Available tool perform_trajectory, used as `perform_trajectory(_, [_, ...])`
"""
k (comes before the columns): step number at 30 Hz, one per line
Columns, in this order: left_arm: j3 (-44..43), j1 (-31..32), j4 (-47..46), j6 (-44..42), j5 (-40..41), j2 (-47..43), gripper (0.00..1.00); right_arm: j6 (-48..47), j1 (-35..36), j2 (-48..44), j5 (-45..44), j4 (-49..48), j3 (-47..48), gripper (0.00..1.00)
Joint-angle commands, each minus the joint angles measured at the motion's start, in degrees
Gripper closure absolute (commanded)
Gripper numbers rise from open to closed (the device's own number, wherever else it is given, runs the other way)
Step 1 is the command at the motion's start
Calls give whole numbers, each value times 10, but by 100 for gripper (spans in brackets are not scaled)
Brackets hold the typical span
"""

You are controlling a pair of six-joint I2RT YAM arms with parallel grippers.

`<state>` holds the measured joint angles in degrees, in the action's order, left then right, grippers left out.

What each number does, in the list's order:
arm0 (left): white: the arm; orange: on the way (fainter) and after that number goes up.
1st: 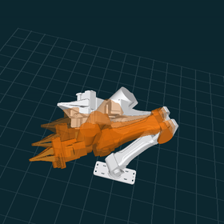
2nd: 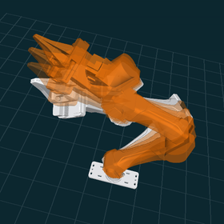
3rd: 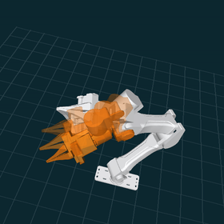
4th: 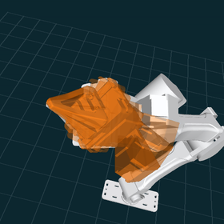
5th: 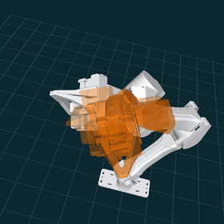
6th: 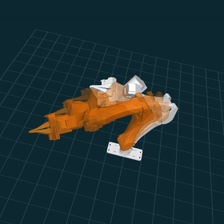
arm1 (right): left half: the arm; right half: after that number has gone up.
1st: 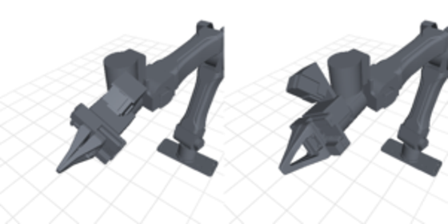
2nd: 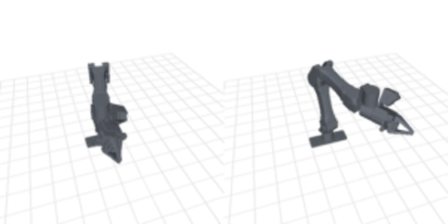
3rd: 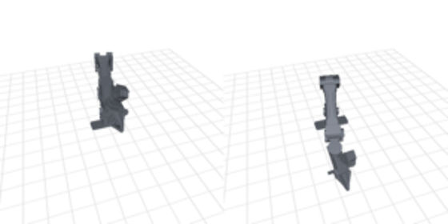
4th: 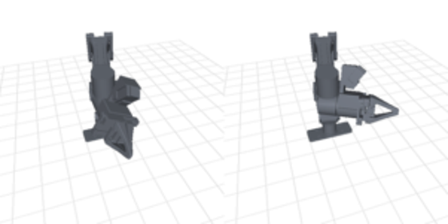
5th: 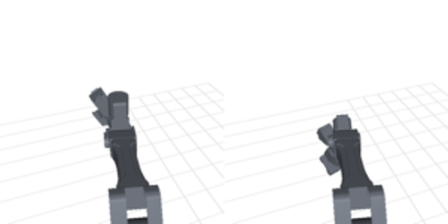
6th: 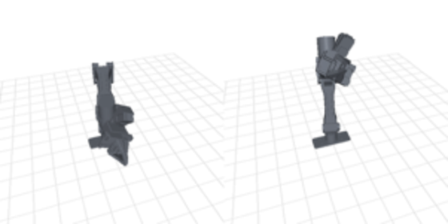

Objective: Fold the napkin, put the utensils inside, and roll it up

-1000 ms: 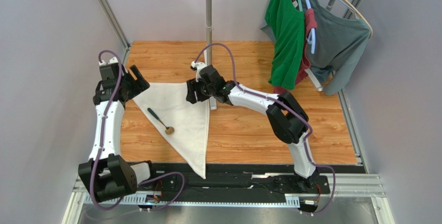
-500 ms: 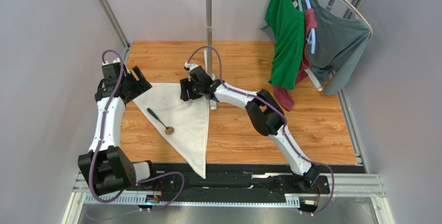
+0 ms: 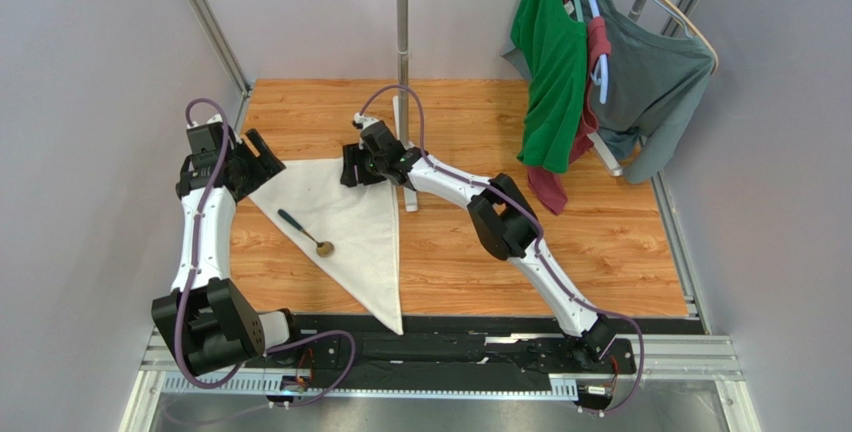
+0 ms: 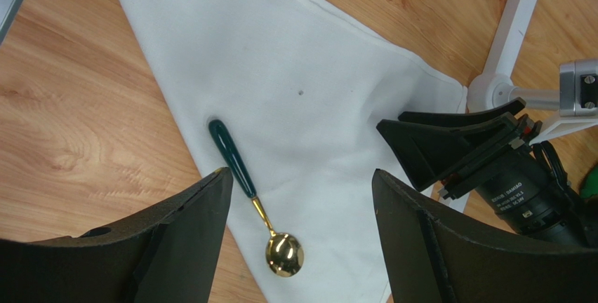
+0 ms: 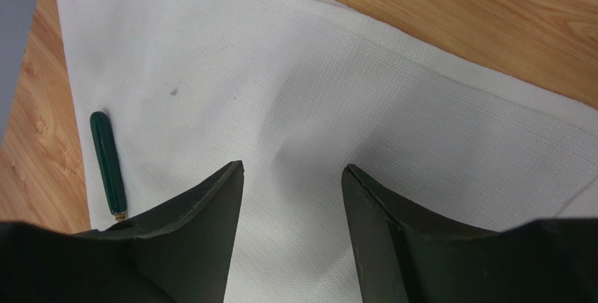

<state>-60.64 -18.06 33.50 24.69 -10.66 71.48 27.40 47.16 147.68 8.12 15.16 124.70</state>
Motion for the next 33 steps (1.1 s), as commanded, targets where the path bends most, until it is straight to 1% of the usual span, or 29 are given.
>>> perform_trajectory(1, [-4, -1, -8, -1, 3, -23, 18, -20, 1, -19, 44, 3, -29, 40])
perform_trajectory(4, [1, 0, -12, -3, 5, -35, 19, -31, 1, -70, 67, -16, -54, 40])
perform_trajectory(5, [2, 3, -12, -4, 5, -40, 19, -36, 1, -104, 70, -21, -67, 40])
perform_trajectory(6, [1, 7, -12, -6, 12, -42, 19, -37, 2, -129, 75, -39, -97, 40])
perform_trajectory(8, [0, 28, -12, -14, 25, -52, 20, -38, 1, -172, 76, -54, -133, 40])
perform_trajectory(9, [0, 40, -11, -17, 41, -56, 20, -39, 1, -223, 73, -59, -170, 40])
perform_trajectory(10, [0, 51, -11, -20, 50, -60, 20, -41, 1, -246, 73, -63, -191, 40])
perform_trajectory(11, [1, 76, -11, -26, 58, -67, 20, -44, 1, -273, 73, -66, -212, 40])
perform_trajectory(12, [1, 86, -9, -28, 69, -69, 20, -43, 1, -317, 72, -68, -239, 40])
perform_trajectory(14, [2, 108, -7, -32, 71, -73, 20, -38, 1, -361, 71, -60, -310, 40])
perform_trajectory(15, [0, 115, -3, -32, 77, -71, 20, -31, 1, -402, 74, -58, -335, 41])
perform_trajectory(16, [-1, 122, 1, -34, 83, -72, 20, -26, 2, -423, 77, -62, -400, 41])
perform_trajectory(18, [-1, 125, 10, -28, 99, -67, 20, -6, 2, -463, 78, -77, -463, 41])
perform_trajectory(19, [0, 125, 13, -25, 101, -63, 19, 0, 2, -496, 77, -77, -522, 41])
perform_trajectory(22, [-4, 126, 24, -15, 74, -50, 20, 22, 2, -560, 89, -75, -600, 42])
perform_trajectory(23, [4, 127, 24, -8, 69, -57, 20, 29, 2, -574, 98, -73, -651, 42])
perform_trajectory(25, [24, 142, 21, 0, 76, -75, 21, 41, 6, -605, 117, -72, -695, 43])
perform_trajectory(26, [32, 154, 21, 4, 86, -99, 21, 44, 7, -635, 124, -66, -740, 43])
perform_trajectory(27, [39, 168, 22, 7, 105, -114, 22, 46, 9, -656, 122, -59, -760, 43])
perform_trajectory(28, [57, 214, 23, 18, 111, -128, 22, 48, 10, -673, 119, -54, -781, 43])
perform_trajectory(29, [67, 241, 23, 27, 133, -150, 22, 52, 10, -709, 110, -40, -797, 43])
perform_trajectory(30, [78, 273, 22, 38, 156, -160, 22, 54, 10, -724, 106, -30, -822, 43])
perform_trajectory(31, [103, 317, 23, 65, 164, -166, 22, 57, 10, -737, 108, -25, -832, 43])
perform_trajectory(33, [126, 348, 21, 91, 171, -175, 22, 75, 10, -766, 135, -32, -858, 43])
